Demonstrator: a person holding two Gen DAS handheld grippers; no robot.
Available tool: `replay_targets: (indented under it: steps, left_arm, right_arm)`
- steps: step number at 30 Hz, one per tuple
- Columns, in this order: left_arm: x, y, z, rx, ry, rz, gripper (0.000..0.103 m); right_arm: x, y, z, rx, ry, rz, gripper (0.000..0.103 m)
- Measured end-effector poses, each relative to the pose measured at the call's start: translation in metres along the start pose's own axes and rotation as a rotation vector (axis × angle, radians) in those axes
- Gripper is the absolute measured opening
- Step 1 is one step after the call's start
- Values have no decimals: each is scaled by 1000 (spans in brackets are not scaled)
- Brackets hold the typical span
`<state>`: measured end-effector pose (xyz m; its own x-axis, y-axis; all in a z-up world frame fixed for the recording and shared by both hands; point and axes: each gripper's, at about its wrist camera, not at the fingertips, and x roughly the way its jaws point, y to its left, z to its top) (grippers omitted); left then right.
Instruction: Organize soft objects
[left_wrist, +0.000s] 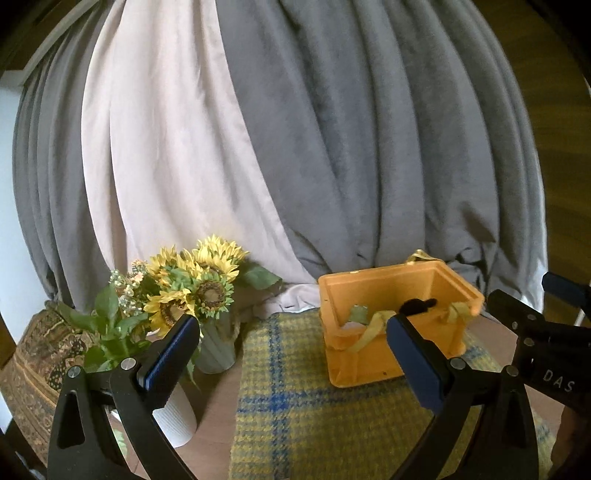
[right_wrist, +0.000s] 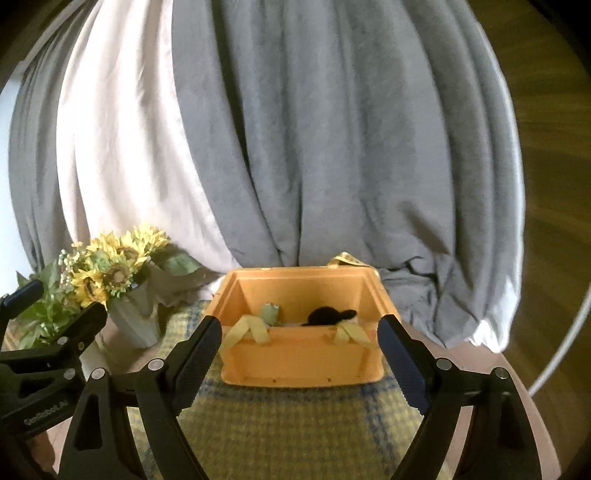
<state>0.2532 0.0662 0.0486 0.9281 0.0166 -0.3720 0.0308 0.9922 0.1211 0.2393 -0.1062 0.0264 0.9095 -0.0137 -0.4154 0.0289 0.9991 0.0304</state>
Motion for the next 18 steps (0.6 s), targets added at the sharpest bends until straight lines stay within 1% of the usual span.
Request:
replay_targets:
  steps: [2, 8, 12, 18]
  left_arm:
    - [-13, 2, -4, 9, -9, -20, 103]
    - [-45, 5, -14, 22, -22, -56, 103]
    - [-70, 4, -20, 18, -42, -36, 103]
    - [-104, -2, -32, -4, -37, -15, 103]
  right_arm:
    - [-16, 2, -5, 18, -3, -20, 90]
    - [-55, 5, -17, 44, -18, -59, 90]
    - [-78, 5, -22, 31, -30, -61, 90]
    - [-109, -4, -33, 14, -36, -52, 90]
